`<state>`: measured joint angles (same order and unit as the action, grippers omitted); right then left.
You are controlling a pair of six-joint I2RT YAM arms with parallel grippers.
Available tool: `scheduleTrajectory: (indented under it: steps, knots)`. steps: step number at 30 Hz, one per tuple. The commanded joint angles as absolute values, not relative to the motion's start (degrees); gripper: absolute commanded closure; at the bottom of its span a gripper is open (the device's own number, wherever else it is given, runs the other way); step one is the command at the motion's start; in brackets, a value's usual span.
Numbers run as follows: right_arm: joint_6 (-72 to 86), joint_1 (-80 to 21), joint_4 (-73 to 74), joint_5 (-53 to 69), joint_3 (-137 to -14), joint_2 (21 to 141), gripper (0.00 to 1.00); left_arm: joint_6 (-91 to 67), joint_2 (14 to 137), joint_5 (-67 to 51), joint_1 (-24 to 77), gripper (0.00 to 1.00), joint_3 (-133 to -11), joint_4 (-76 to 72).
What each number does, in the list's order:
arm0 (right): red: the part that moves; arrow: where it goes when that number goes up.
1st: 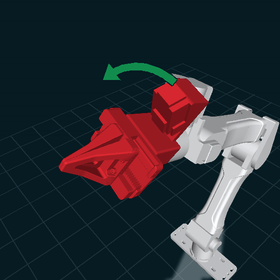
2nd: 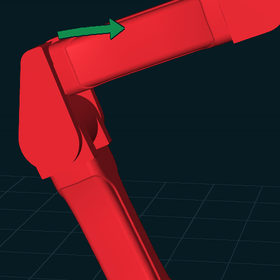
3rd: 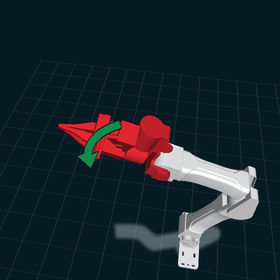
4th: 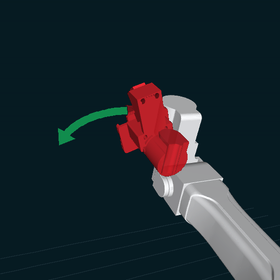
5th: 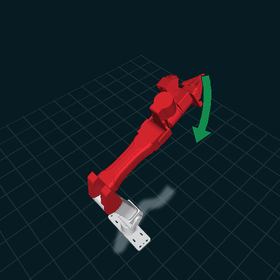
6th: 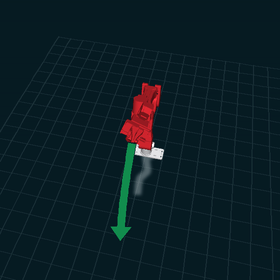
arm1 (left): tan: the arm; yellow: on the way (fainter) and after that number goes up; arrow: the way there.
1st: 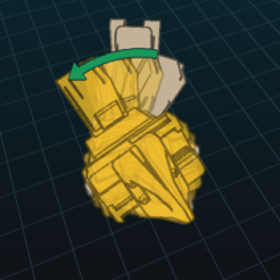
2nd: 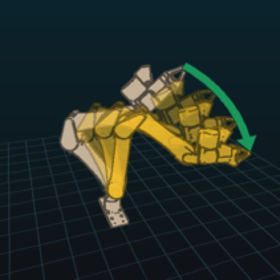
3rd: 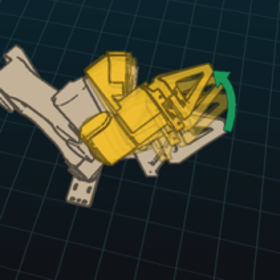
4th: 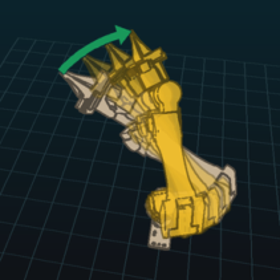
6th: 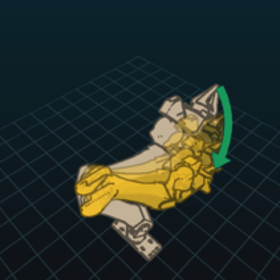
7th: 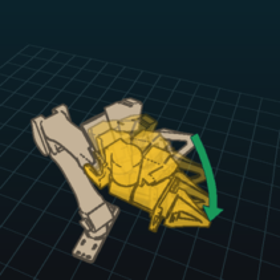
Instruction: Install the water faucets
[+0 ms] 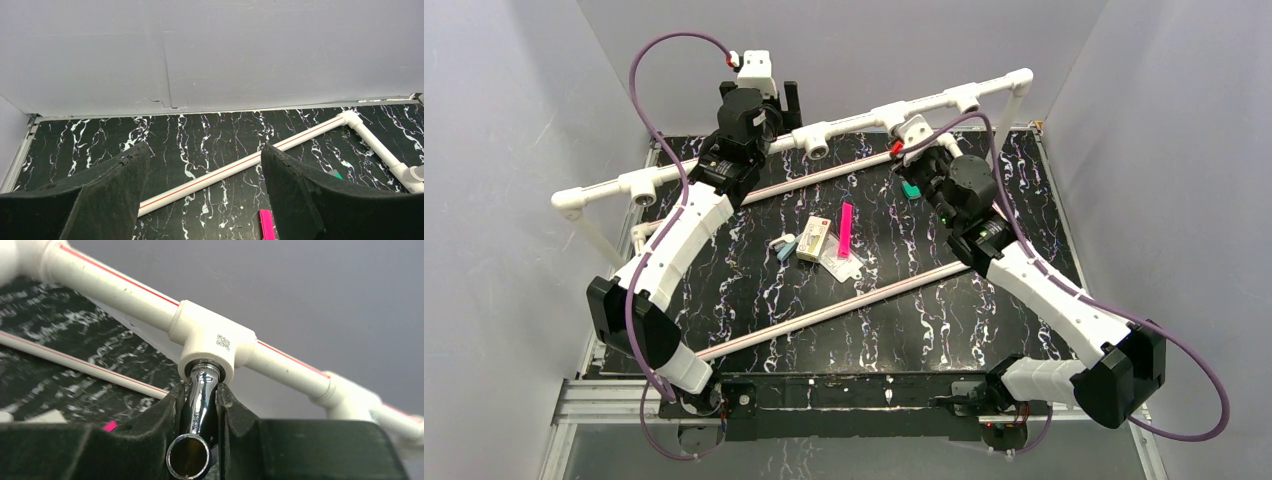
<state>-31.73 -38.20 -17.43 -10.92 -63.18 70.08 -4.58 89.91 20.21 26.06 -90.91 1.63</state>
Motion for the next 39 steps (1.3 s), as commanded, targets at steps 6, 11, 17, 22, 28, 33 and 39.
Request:
scheduleTrajectory:
  steps: [6, 11, 17, 22, 28, 33, 39]
  knots:
    - [8.45, -38.06, -20.88, -16.04, -66.88, 68.39, 0.99, -4.24, 90.75, 16.35, 28.04, 0.21, -88.28, 11.07]
    - [23.82, -38.06, -21.10, -18.69, -65.77, 67.80, 0.99, -4.39, 90.55, 16.02, 28.04, 0.21, -88.06, 11.07]
    - [44.70, -38.02, -22.63, -22.47, -62.01, 66.05, 0.99, -4.48, 90.20, 16.00, 28.04, 0.21, -87.76, 10.99]
    - [61.10, -37.64, -25.34, -23.26, -58.22, 64.98, 0.99, -4.57, 90.18, 15.84, 28.04, 0.21, -87.51, 10.82]
    - [79.43, -37.30, -27.73, -22.99, -54.04, 65.11, 0.99, -4.66, 90.20, 15.73, 28.04, 0.21, -87.39, 10.73]
    - [89.99, -37.18, -31.67, -22.65, -50.93, 65.54, 0.99, -4.66, 90.26, 15.69, 28.04, 0.21, -87.34, 10.65]
    - [91.68, -37.18, -31.76, -23.97, -50.86, 64.83, 0.99, -4.61, 90.41, 15.73, 28.04, 0.21, -87.36, 10.64]
